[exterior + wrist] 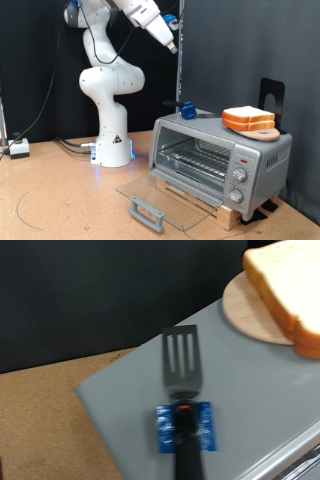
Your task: Make a piece of toast with the oven
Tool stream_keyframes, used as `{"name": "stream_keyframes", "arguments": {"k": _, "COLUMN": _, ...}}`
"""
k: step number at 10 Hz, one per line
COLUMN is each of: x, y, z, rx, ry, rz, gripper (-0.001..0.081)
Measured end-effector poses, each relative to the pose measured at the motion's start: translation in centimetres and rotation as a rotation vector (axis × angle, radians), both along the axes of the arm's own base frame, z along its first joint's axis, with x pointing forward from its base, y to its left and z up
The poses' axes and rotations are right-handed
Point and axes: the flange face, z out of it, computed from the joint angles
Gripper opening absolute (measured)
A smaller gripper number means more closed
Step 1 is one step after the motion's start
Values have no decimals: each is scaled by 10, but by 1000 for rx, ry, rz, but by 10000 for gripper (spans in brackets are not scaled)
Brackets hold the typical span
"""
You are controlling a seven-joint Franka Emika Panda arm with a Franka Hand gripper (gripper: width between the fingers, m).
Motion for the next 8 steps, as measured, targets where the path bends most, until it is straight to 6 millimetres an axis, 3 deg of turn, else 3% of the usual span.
{"name": "stream_keyframes", "arguments": {"k": 2, "x": -17, "y": 5, "z": 0, "rx": -28, "ry": 37, "rz": -47, "gripper": 809}}
{"name": "stream_keyframes", "arguments": {"k": 4, "x": -15, "y": 6, "z": -3, "rx": -28, "ry": 10, "rz": -52, "gripper": 809}}
{"name": "stream_keyframes", "arguments": {"k": 8, "x": -10, "y": 24, "z": -58, "rx": -94, "ry": -92, "rz": -65, "gripper": 809}}
